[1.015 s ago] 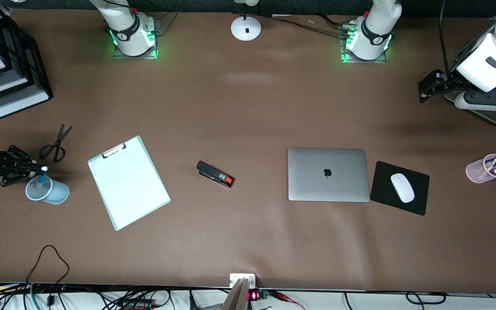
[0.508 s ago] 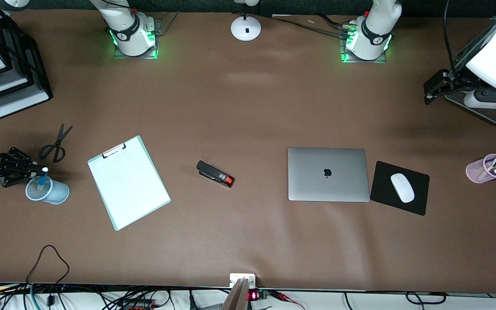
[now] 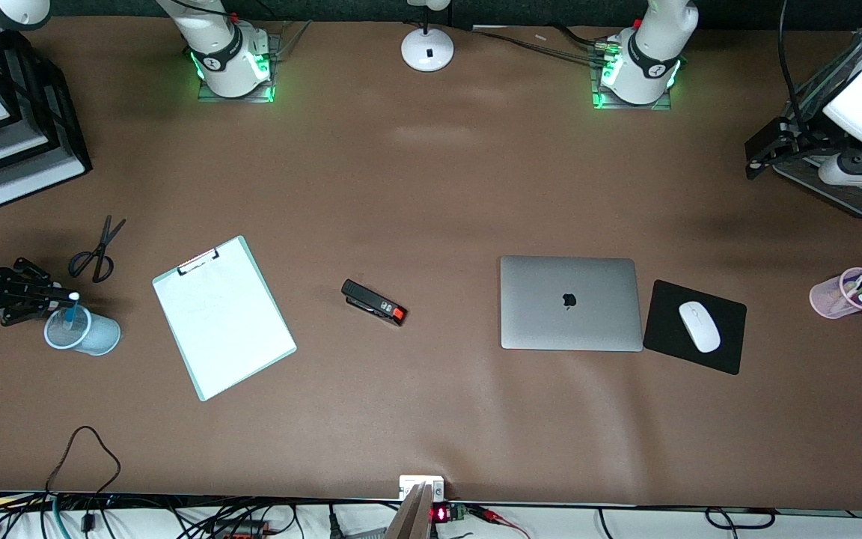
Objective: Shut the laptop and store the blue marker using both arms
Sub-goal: 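Lower the blue marker into the light-blue cup with the right gripper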
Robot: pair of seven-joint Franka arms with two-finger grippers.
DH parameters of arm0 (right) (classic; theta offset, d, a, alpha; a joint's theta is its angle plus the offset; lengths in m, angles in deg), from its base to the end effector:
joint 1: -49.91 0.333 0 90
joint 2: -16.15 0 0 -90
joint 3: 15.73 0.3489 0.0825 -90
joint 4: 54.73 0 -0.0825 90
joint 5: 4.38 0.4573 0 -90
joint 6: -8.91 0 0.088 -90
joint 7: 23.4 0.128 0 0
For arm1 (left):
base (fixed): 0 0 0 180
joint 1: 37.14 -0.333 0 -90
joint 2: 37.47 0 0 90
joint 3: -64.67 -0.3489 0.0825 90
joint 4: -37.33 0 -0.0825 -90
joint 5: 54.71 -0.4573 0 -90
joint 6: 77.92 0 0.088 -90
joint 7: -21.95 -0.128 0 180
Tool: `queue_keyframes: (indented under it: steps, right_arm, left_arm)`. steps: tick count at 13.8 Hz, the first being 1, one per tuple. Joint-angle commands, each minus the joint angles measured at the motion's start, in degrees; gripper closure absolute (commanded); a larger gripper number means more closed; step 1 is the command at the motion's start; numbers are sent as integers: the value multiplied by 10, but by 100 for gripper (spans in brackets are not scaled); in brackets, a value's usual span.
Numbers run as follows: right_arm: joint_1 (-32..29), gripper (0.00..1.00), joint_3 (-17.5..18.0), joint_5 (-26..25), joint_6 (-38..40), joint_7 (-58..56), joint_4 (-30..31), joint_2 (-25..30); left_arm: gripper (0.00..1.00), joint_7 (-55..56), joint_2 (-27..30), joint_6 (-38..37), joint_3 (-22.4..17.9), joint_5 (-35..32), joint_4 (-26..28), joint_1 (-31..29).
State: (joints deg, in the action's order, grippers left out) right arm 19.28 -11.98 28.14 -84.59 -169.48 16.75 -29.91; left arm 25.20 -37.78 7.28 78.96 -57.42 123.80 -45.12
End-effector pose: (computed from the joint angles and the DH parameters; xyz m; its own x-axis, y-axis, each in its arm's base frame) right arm 0.7296 -0.3091 0.2457 -0.3237 0.7030 0.6332 0.9458 0.2589 0.1962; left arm 0.6177 -0.0614 0.6594 0.9985 -0.0495 -0.0247 -0.0506 -0.9976 -0.0473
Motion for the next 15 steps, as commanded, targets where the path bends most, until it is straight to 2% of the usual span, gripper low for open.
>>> queue_keyframes:
  steps: [1,2,3,6,10,11,13,15]
  right_arm:
    - [-8,87,7,-2,7,-7,-31,-22]
    - [-8,84,6,-4,3,-7,-31,-22]
    - [-8,2,6,-10,1,4,-30,-19]
    - [-9,0,3,-17,0,53,-29,-8]
    - [-5,0,4,-61,7,161,-26,39]
    - [0,0,5,-69,8,193,-22,56]
    - [17,0,7,-90,8,257,-9,99]
    - [39,0,7,-111,8,326,4,138]
  left_arm:
    - [0,-12,-3,-19,3,7,-18,-5]
    - [0,-13,-2,-19,3,7,-17,-5]
    - [0,-13,0,-21,8,8,-17,-5]
    - [0,-13,2,-24,12,7,-17,-2]
    - [0,-14,15,-27,0,10,-15,1]
    - [0,-14,17,-27,-16,9,-14,22]
    - [0,-22,22,-29,-91,10,-9,88]
    - [0,-41,22,-28,-97,10,-8,93]
